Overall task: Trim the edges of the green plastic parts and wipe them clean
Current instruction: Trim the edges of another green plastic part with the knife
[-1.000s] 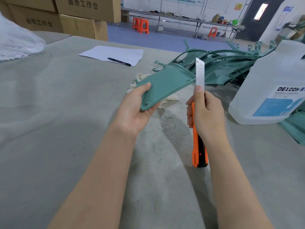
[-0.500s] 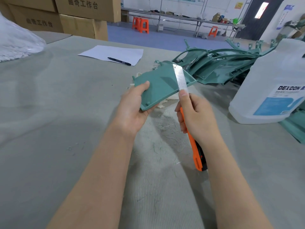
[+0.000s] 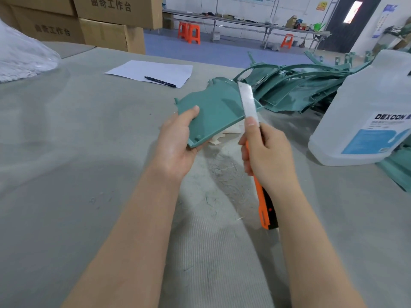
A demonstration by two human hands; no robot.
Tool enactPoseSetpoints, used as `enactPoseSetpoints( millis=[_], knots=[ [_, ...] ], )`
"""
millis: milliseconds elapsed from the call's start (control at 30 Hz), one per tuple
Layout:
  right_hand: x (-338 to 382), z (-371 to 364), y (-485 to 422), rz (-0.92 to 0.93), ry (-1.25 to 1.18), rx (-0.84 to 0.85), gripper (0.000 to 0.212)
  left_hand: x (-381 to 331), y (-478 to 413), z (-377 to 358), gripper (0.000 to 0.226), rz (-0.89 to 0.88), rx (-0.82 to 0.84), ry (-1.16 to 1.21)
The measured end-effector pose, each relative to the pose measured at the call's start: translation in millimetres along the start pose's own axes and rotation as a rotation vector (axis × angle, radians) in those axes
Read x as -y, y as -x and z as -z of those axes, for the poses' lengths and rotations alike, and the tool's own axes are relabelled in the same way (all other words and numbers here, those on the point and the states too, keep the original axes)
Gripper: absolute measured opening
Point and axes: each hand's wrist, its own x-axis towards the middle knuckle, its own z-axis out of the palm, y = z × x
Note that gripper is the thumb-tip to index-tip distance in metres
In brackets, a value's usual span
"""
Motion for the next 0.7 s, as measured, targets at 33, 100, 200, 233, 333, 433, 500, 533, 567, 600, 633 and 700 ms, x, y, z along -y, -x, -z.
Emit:
enactPoseSetpoints(
  millis=[33,100,200,233,333,433,500,533,567,600,633,700],
  knots=[
    [-1.4,2.4,-0.8,-0.019,-0.008,-0.021,0.048,0.1,0.4,-0.3,0.008,-0.007,0.005,0.000],
    [-3.0,4.8,-1.0,-0.047,-0.024,-0.040,0.049,0.3,0.7,-0.3,0.009,-0.025,0.020,-0.009],
    [-3.4,3.9,-0.1,-0.063,-0.033,-0.027,0.048,-0.2,0.8,0.2,0.011,-0.049,0.030,-0.015],
    [-3.2,3.4,0.3,-0.065,-0.032,-0.018,0.048,-0.6,0.6,0.7,0.011,-0.054,0.027,-0.015],
    [-2.2,2.6,0.4,-0.073,-0.046,0.004,0.048,-1.5,0.4,2.2,0.012,-0.060,0.018,-0.027],
    [-1.6,3.2,1.2,-0.066,-0.070,0.026,0.048,-1.7,0.4,2.8,0.012,-0.063,0.009,-0.046],
    [-2.0,3.4,1.4,-0.056,-0.069,0.039,0.048,-2.0,0.4,3.1,0.011,-0.070,0.003,-0.047],
    [-2.6,3.4,1.3,-0.053,-0.069,0.045,0.048,-1.9,0.2,3.0,0.010,-0.073,0.001,-0.047],
    [-2.8,3.3,1.2,-0.052,-0.072,0.052,0.049,-2.0,0.2,3.1,0.010,-0.077,-0.001,-0.049],
    [-3.0,3.1,1.2,-0.052,-0.074,0.058,0.049,-2.0,0.2,3.2,0.010,-0.080,-0.002,-0.050],
    [-2.9,3.0,1.2,-0.054,-0.076,0.062,0.050,-2.1,0.5,3.1,0.010,-0.081,-0.003,-0.048],
    [-2.7,4.0,1.4,-0.057,-0.086,0.067,0.050,-2.6,1.5,3.0,0.010,-0.082,-0.005,-0.044]
  ],
)
